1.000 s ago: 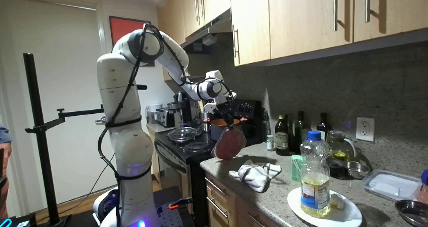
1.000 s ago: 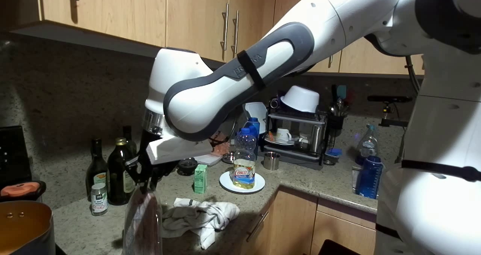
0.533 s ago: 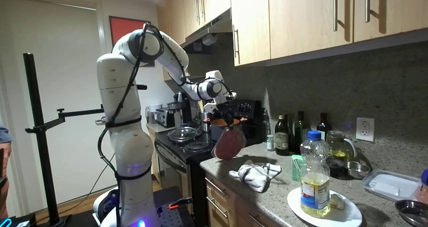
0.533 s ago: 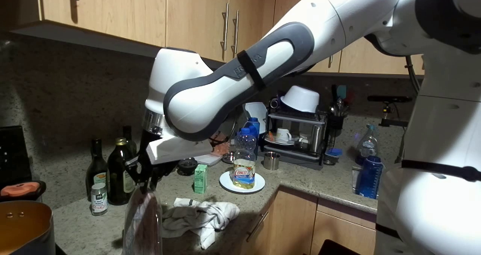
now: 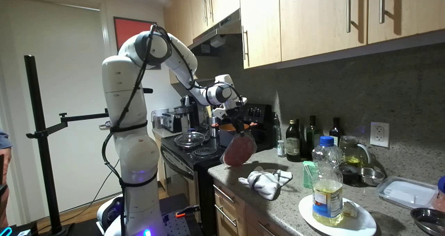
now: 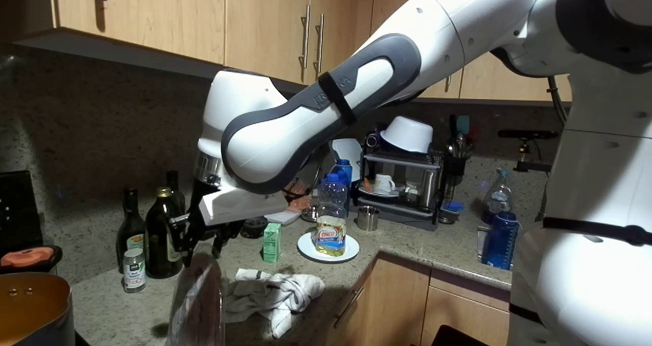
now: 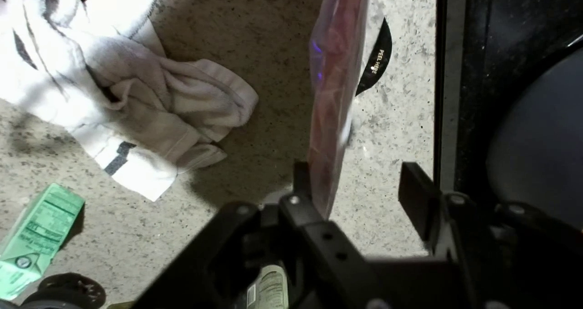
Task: Pick up the package from the counter and put it in the pot
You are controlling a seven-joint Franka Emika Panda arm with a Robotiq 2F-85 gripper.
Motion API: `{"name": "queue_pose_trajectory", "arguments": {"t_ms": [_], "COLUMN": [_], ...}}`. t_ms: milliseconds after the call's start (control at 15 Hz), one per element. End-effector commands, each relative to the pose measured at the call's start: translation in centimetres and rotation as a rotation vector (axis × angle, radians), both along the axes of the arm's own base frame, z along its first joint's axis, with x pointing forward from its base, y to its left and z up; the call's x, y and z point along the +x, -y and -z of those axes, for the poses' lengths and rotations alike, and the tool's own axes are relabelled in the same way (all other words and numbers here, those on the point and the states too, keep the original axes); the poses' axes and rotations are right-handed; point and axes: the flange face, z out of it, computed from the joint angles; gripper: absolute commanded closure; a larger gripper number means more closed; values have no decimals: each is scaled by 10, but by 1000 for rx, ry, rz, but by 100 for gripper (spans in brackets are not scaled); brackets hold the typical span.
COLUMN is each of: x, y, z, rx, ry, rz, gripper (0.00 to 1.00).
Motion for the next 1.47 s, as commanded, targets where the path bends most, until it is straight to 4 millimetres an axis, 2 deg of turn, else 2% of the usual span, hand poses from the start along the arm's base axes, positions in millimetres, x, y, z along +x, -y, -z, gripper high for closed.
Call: {"name": "queue_pose_trajectory", "arguments": {"t_ms": [0,133,800,867,1000,1400], "x": [6,9,16,15,15,13], "y": [-3,-7,-20,-19,-18,-18], "z": [5,5,18,21,26,31], "rx": [53,94,220,220,214,187], "ry": [15,33,48,40,22,1], "rz": [-11,-17,-61,-60,-56,-54], "gripper": [13,1,0,25,34,81]}}
